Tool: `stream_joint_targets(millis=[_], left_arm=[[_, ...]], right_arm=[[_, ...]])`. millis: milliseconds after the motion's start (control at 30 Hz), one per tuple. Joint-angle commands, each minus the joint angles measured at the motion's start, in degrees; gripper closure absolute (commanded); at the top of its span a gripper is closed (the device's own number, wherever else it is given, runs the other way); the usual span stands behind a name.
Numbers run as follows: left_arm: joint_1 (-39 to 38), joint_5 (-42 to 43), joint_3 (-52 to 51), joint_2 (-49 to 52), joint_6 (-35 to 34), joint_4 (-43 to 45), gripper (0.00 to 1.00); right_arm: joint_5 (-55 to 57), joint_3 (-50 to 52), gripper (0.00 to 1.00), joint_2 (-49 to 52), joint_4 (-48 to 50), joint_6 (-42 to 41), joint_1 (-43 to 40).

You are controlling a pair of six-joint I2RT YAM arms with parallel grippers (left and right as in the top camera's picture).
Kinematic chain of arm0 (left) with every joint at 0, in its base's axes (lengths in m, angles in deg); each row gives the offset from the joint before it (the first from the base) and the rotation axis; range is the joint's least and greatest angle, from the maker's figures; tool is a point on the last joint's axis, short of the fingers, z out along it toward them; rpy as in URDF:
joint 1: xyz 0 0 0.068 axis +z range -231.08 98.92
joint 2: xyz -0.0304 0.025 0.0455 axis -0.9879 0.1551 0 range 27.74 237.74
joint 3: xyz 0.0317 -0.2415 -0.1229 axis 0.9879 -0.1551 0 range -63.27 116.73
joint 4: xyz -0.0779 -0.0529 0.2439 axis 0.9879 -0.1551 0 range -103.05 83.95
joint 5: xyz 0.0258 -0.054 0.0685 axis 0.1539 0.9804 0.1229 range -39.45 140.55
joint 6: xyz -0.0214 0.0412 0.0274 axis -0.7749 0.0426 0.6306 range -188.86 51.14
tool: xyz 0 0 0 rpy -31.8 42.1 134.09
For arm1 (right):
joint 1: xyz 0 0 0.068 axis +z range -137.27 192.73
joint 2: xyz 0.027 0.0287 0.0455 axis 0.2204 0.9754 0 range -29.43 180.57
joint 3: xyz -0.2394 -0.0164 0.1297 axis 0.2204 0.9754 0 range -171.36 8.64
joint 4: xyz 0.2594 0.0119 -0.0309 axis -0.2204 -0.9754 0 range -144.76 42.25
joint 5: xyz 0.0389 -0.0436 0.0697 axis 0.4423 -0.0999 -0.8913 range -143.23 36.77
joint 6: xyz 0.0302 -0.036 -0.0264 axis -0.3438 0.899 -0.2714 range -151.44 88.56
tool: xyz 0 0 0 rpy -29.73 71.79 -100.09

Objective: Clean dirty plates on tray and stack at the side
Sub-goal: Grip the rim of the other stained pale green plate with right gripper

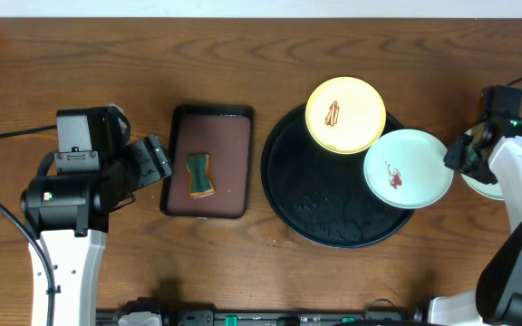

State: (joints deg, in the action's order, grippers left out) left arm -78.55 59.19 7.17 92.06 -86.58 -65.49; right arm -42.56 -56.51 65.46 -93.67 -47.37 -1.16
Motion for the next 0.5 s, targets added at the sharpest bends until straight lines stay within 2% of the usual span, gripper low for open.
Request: stream_joint_targets(millis=[0,67,100,233,467], left_arm=[[0.2,-0.35,0.72,0.04,0.76,-0.11,0.18],[0.2,-0.35,0.72,0.04,0.76,-0.11,0.18],[0.2,-0.35,0.72,0.04,0.76,-0.11,0.17],[0.2,-0.35,0.72,0.04,0.76,-0.11,0.18],[0.2,-0.35,0.72,0.04,0.76,-0.11,0.18]], right_arm=[[-6.01,3.45,0.54,1.51,2.4,2.97,0.11],[-6.43,4.5,0.54,1.49,3.1,2.97,0.11],[-6.32,4.5,0.58,1.49,3.02,3.15,0.07],[-6.25,4.5,0.98,0.85,2.45,3.34,0.07],[-8.41,3.13,0.99,-5.46,-5.38,2.27,1.18]])
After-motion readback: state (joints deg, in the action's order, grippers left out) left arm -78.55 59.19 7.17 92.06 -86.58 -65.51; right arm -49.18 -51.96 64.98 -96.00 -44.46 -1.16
